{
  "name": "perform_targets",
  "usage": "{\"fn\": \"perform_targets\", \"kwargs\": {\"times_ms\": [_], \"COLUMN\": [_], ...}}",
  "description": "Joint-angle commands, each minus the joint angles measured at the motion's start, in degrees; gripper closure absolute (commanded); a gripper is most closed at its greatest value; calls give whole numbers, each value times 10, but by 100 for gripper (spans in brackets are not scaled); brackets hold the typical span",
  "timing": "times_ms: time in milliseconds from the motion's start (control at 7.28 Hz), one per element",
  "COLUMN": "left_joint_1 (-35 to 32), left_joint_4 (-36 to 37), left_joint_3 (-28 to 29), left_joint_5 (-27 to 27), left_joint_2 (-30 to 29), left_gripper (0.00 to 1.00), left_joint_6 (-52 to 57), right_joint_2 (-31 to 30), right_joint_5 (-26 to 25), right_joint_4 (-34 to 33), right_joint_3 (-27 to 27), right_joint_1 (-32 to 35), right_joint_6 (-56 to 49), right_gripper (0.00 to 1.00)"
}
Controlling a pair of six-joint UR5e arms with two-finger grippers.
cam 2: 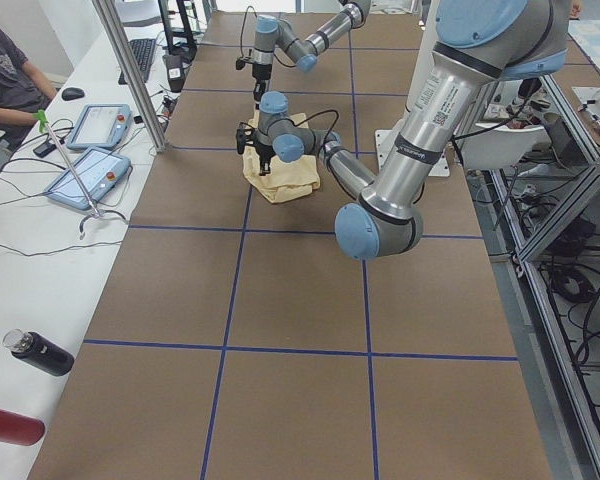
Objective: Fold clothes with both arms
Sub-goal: 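Lower the hem onto the collar and open both grippers, then move the right gripper down to the folded shirt's side edge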
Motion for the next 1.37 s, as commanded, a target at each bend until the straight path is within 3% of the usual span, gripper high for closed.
{"fn": "perform_targets", "kwargs": {"times_ms": [0, 137, 412, 550, 1237], "left_joint_1": [-2, -9, -12, -12, -10], "left_joint_4": [-2, -2, 0, 0, -2], "left_joint_3": [-8, -13, -27, -33, -67], "left_joint_5": [4, 5, 5, 4, 3], "left_joint_2": [3, 3, 4, 4, 5], "left_gripper": [0, 0, 0, 0, 0], "left_joint_6": [3, 4, 3, 3, 0], "right_joint_2": [1, -2, -58, -71, -122], "right_joint_5": [-5, 8, 15, 14, -16], "right_joint_4": [-2, -5, -17, -17, -25], "right_joint_3": [0, 13, 103, 120, 135], "right_joint_1": [12, 14, 2, -11, -94], "right_joint_6": [-18, -20, 26, 55, 170], "right_gripper": [0, 0, 0, 0, 0]}}
